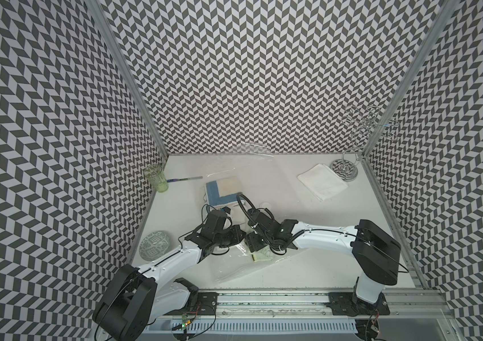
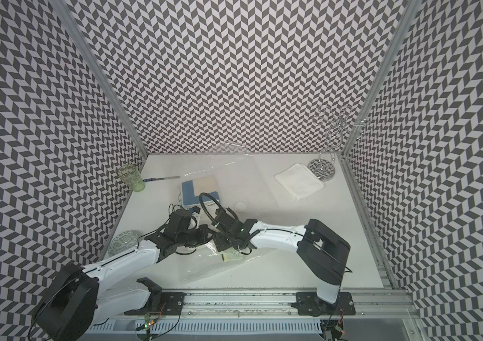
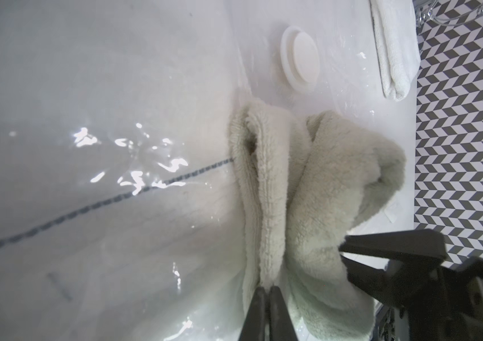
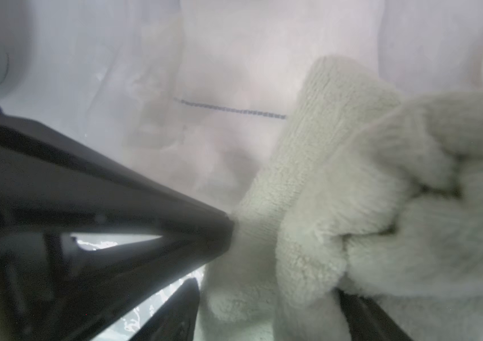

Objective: Place the folded towel into the vacuum bag
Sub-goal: Pick up the towel from the vacuum bag.

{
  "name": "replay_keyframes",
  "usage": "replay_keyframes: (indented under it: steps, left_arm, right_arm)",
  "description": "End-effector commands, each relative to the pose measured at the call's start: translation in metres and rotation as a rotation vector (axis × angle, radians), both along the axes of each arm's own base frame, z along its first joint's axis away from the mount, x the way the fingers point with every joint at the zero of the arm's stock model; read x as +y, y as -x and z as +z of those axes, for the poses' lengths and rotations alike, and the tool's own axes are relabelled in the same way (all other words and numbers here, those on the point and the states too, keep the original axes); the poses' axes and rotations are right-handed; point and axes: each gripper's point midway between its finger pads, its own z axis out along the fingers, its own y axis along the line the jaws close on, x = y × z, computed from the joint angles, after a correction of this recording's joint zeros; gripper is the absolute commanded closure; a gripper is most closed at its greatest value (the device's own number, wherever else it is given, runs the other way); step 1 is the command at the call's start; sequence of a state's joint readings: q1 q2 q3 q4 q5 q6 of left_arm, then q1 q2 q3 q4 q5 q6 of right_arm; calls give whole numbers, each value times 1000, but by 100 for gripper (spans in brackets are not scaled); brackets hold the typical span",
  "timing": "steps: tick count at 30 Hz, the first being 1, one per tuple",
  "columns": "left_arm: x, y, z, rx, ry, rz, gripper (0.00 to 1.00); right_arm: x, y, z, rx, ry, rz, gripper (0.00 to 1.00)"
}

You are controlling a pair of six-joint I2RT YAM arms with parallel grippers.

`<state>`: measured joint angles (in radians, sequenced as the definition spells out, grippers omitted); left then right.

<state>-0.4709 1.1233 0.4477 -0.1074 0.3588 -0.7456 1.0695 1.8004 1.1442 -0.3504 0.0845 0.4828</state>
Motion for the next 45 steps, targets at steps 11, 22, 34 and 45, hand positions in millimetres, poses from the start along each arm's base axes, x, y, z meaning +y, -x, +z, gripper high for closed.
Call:
replay_keyframes:
  steps: [11,22,34,45]
  left_arm:
    - [39,-24,36,-87,-33,143,93]
    - [3,-9,54,-81,153,-41,58]
    - [26,-12,77,-116,-22,-50,52]
    - [-45,14,93,-239,-118,-331,48]
  right_arm:
    - [-60,22,-90,6,503,8,21]
    - [-66,16,-87,-15,515,-20,54]
    - [-77,-17,-25,-89,330,-65,84]
    - [-187,-66,81,-153,223,-354,90]
